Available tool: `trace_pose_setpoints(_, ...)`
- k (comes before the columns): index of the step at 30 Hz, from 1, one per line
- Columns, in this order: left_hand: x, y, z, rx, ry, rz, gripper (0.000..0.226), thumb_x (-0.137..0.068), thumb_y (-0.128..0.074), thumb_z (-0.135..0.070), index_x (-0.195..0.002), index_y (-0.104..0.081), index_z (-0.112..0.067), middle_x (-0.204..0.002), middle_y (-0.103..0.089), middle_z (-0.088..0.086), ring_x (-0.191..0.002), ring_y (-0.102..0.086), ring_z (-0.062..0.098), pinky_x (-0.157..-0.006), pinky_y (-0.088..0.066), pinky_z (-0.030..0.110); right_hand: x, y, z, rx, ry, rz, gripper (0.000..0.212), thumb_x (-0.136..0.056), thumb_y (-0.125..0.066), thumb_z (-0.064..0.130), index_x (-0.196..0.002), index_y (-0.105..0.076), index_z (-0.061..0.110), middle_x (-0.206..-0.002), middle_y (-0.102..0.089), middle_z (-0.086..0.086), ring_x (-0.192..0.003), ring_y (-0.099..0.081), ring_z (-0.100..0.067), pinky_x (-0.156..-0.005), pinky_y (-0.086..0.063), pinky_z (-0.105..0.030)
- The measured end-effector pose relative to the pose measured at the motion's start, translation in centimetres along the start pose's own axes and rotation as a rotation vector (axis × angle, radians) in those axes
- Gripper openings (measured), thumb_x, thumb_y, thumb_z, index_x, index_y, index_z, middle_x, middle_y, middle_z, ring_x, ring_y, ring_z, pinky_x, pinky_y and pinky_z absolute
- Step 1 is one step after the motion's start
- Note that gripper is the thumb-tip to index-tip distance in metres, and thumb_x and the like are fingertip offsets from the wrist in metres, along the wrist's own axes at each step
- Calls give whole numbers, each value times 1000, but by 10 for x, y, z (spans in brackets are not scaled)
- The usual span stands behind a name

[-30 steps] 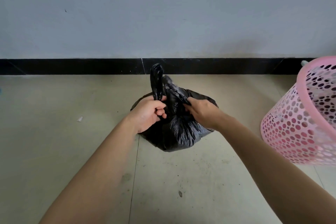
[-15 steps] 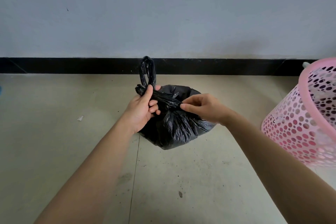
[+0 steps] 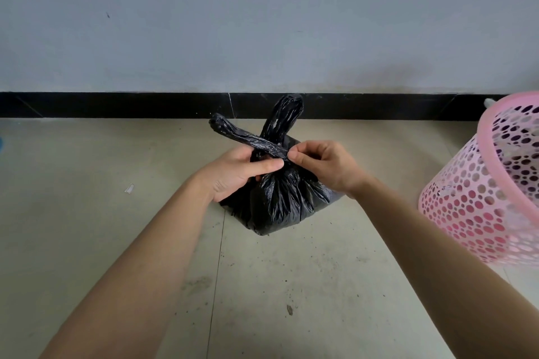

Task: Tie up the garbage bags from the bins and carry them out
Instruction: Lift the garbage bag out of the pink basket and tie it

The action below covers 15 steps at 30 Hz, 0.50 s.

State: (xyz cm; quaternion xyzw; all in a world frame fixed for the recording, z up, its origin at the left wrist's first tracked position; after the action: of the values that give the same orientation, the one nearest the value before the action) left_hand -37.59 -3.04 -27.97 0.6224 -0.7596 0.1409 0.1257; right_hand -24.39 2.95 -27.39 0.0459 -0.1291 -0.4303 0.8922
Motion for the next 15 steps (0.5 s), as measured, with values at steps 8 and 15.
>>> trace_pose_setpoints(8,1,9,0,157,23,-123,39,-101,-50,-41,-122,-68,-13,-68,-34,-6,-60,-24,11,-72,-30,28,-2,3,6,-71,-39,-34,14,-89,-72,21,-94,-77,8,-88,-77,-10,-76,-72,-16,-72,-59,-25)
trace_pose_setpoints(15,0,-6,3,374,37,-30,22,-101,-45,-32,-96,-63,-21,-70,-35,-4,-58,-28,11,-64,-29,27,1,9,4,-160,-101,-31,19,-85,-76,26,-91,-76,8,-87,-75,-11,-77,-69,-20,-82,-58,-36)
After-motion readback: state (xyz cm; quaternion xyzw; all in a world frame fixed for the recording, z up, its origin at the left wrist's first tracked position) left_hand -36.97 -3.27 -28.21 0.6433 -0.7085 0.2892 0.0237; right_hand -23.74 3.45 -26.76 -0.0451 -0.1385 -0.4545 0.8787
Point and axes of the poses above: each hand's wrist, its own x-axis away from the middle knuckle, its own y-axis out of the back of the hand, z = x × y, the point moved 9 cm from there along -x, towards the middle knuckle
